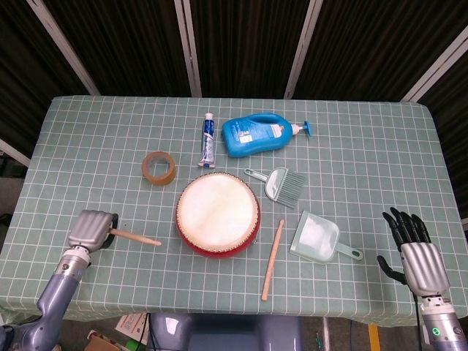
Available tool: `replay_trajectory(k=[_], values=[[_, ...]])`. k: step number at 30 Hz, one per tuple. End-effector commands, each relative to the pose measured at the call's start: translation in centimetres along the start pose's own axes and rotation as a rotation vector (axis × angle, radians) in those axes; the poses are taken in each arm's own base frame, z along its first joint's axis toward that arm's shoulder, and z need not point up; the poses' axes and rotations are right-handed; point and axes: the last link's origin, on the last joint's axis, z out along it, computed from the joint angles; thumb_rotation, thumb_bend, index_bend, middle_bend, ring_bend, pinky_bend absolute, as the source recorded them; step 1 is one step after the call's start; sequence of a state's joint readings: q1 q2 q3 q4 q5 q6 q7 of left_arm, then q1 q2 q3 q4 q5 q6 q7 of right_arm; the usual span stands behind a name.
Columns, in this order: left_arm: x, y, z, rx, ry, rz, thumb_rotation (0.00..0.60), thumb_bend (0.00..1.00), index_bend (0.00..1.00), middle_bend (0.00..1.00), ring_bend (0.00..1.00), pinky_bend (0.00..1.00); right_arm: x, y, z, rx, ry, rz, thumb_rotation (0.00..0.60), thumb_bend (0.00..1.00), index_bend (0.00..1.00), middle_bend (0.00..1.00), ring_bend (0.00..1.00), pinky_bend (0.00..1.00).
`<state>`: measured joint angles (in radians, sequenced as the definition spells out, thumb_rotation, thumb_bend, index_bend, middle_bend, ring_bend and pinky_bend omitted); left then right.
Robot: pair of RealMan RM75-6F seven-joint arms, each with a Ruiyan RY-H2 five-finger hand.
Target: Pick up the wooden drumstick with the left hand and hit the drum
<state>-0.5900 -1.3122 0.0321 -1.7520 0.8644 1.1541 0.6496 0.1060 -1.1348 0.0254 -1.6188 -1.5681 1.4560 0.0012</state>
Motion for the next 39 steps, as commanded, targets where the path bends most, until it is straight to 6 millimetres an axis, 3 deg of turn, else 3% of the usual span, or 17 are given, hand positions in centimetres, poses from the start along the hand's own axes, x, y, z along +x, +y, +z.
replay_trajectory(k=[1, 5, 12, 25, 33, 37, 39], values=[[-0.8, 0.2, 0.4, 0.01, -0.027, 0.018, 0.6, 0.58, 0.7, 1.0, 0.99, 1.0, 0.0, 0.0, 0.0, 0.0, 0.0, 0.001, 0.6, 0.35, 0.0, 0.0, 0.0, 0.0], [-1.0, 0.3, 0.6, 0.014, -0.04, 0.033, 0.6, 0.48, 0.61, 0.9, 0.92, 0.93, 0.0, 0.0, 0.0, 0.001, 0.0, 0.001, 0.6, 0.35, 0.0, 0.0, 0.0, 0.0], [-0.6, -0.1, 0.1, 0.03, -0.047, 0.059, 0.6, 0.29, 0.34, 0.53, 0.6, 0.66, 0.0, 0.0, 0.1, 0.003, 0.002, -0.001, 0.6, 0.35, 0.0, 0.0, 0.0, 0.0], [1.8, -1.7, -2.2, 0.041, 0.03, -0.065, 0.6, 0.24, 0.15, 0.22, 0.27, 0.38, 0.0, 0.0, 0.0, 0.003, 0.003, -0.008, 0.6, 0.35, 0.0, 0.0, 0.0, 0.0], [2.8, -4.7, -6.3, 0.001, 0.231, -0.213, 0.6, 0.15, 0.01, 0.03, 0.11, 0.27, 0.0, 0.1, 0.0, 0.002, 0.004, -0.012, 0.6, 0.35, 0.0, 0.0, 0.0, 0.0], [2.0, -6.6, -9.1, 0.014, 0.28, -0.231, 0.6, 0.09, 0.0, 0.0, 0.01, 0.12, 0.0, 0.1, 0.0, 0.002, 0.002, -0.02, 0.6, 0.35, 0.0, 0.0, 0.0, 0.0], [1.4, -7.3, -10.3, 0.021, 0.286, -0.236, 0.6, 0.08, 0.0, 0.0, 0.0, 0.07, 0.0, 0.0, 0.0, 0.004, 0.004, -0.023, 0.6, 0.35, 0.0, 0.0, 0.0, 0.0]])
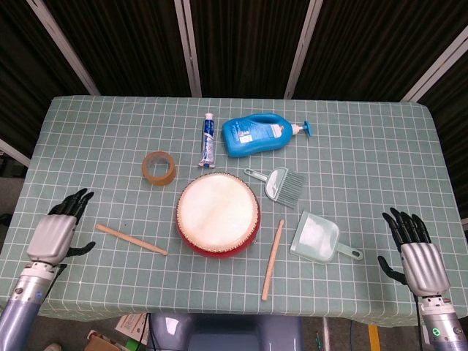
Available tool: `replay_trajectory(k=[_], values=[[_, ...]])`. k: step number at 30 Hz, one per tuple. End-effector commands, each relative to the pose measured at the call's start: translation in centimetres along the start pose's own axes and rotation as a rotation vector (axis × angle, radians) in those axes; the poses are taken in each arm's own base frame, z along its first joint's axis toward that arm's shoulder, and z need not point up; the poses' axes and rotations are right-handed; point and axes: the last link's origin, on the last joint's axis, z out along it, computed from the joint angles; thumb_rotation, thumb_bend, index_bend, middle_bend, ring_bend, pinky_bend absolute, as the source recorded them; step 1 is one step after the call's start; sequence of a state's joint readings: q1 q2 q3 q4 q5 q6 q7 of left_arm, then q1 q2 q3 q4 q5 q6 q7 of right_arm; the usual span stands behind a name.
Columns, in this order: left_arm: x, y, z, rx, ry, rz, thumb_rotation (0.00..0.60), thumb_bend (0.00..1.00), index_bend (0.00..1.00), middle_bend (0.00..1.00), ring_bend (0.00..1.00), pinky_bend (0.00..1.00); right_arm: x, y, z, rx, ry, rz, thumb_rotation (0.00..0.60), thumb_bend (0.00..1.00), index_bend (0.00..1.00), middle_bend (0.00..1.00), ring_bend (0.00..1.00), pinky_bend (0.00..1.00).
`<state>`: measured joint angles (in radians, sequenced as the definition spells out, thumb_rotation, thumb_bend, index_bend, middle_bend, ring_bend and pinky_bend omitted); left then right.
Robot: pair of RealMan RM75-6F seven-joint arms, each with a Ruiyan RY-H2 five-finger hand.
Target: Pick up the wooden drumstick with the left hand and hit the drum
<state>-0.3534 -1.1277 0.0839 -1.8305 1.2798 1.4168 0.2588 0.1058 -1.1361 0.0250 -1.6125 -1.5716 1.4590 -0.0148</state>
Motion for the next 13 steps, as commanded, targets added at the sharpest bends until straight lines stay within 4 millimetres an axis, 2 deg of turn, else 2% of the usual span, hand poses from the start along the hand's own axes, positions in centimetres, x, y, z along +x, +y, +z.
replay_trajectory(k=[1, 4, 13], values=[[0.3, -2.6, -3.3, 0.025, 0.033, -0.002, 0.6, 0.07, 0.0, 0.0, 0.0, 0.05, 0.0, 0.0, 0.0, 0.001, 0.003, -0.003, 0.6, 0.35, 0.0, 0.0, 0.0, 0.0], [0.5, -3.6, -4.2, 0.024, 0.073, 0.02, 0.6, 0.07, 0.0, 0.0, 0.0, 0.02, 0.0, -0.1, 0.0, 0.001, 0.008, -0.005, 0.6, 0.35, 0.0, 0.0, 0.0, 0.0], [0.5, -5.3, -6.4, 0.069, 0.102, -0.004, 0.6, 0.07, 0.0, 0.0, 0.0, 0.02, 0.1, -0.1, -0.1, 0.008, 0.02, -0.009, 0.6, 0.35, 0.0, 0.0, 0.0, 0.0]])
